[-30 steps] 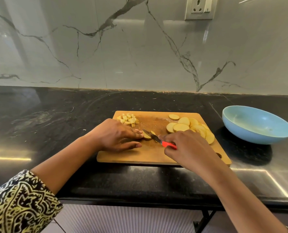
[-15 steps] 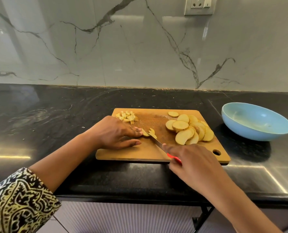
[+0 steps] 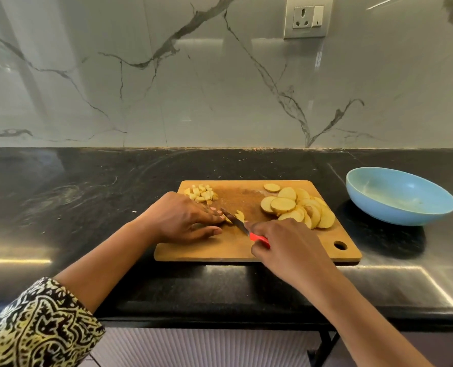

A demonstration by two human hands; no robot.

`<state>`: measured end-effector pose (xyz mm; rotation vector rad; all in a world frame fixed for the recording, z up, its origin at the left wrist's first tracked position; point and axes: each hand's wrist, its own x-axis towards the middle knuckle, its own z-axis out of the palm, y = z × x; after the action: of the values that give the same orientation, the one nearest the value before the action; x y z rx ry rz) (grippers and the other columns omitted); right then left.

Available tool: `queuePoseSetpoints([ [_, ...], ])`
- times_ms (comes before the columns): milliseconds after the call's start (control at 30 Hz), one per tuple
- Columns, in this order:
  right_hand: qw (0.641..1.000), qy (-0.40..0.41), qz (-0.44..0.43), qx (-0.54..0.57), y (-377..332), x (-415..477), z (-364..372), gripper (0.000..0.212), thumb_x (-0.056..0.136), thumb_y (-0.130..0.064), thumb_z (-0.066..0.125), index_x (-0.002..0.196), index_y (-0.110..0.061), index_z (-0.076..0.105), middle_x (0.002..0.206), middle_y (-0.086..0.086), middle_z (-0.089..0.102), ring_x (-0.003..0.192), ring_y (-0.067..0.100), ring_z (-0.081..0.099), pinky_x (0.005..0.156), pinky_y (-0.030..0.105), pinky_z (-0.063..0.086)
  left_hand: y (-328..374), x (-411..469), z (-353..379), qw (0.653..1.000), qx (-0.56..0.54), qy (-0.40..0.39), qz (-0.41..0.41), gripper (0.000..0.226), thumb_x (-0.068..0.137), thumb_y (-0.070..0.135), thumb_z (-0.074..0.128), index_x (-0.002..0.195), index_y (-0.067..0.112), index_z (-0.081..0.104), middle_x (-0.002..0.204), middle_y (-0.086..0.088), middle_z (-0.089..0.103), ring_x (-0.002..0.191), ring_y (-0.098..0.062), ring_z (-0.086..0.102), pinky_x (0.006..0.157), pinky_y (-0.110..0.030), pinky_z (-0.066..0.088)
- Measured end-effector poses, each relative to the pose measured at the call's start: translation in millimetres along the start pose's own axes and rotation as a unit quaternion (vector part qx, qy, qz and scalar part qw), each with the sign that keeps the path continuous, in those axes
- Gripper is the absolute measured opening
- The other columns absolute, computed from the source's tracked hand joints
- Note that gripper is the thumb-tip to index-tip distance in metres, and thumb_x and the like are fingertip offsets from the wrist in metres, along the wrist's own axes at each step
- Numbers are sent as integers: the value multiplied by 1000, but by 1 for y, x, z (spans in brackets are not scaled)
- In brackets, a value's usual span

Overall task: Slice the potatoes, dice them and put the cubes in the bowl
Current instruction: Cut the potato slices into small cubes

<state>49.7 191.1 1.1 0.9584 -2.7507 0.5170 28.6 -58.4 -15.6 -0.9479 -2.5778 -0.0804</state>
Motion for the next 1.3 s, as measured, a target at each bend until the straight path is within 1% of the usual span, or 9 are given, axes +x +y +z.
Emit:
queuePoseSetpoints([
  [233,994,6,-39,-98,-15,10,21,38,100,-29,42,136,-22,47,105,-1,62,90,18,58,66,29,43,1,1,3,1000,-1,10,8,49,97,57,32,112,29,69,108,14,69,104,0,63,69,-30,58],
  [500,999,-4,-41,-30,0,-19,-3,45,97,-33,46,142,-35,42,104,-10,64,82,7,53,67,23,42,-1,1,4,1000,-14,17,-11,50,95,62,29,113,36,68,109,21,67,105,5,60,67,-30,58],
  [567,999,-16,-30,-15,5,-21,-11,45,96,-34,49,140,-39,43,101,-12,64,78,4,52,68,21,44,-2,2,6,998,-50,24,-40,52,92,67,29,111,39,68,107,22,68,100,2,64,68,-32,57],
  [700,1000,-5,-6,15,7,-12,-5,44,95,-32,52,138,-38,46,87,-16,57,62,2,45,56,16,37,-3,3,13,990,-103,49,-83,45,87,70,39,109,43,67,100,21,71,85,-4,68,69,-38,55],
  [833,997,16,27,64,3,0,8,43,94,-31,53,137,-34,49,103,-12,67,64,3,49,57,16,39,2,4,12,991,-82,74,-74,38,87,64,45,105,42,70,96,23,71,83,0,67,63,-32,56],
  [1033,996,-23,49,77,6,-5,10,41,94,-33,52,135,-32,53,111,-11,66,80,6,56,67,22,47,4,5,12,991,-42,115,-55,28,85,53,55,93,34,74,83,16,72,73,2,66,56,-25,56],
  [1167,985,-65,84,139,9,-11,7,36,95,-33,51,131,-34,56,79,-16,58,54,2,51,51,16,39,1,5,11,993,-34,105,-38,26,86,50,57,92,33,75,84,17,72,74,1,66,55,-27,55],
  [1233,959,-96,125,236,13,-12,2,34,96,-33,52,129,-35,57,69,-11,61,41,2,49,46,16,39,1,4,12,994,-29,99,-31,28,88,51,55,92,32,76,86,17,72,76,0,66,55,-28,55],
  [1300,917,-102,163,348,18,-12,-1,31,96,-30,53,127,-30,60,64,-4,62,37,4,43,44,18,36,1,4,12,994,-29,103,-32,30,88,52,54,92,32,76,85,15,72,76,-2,67,55,-29,55],
])
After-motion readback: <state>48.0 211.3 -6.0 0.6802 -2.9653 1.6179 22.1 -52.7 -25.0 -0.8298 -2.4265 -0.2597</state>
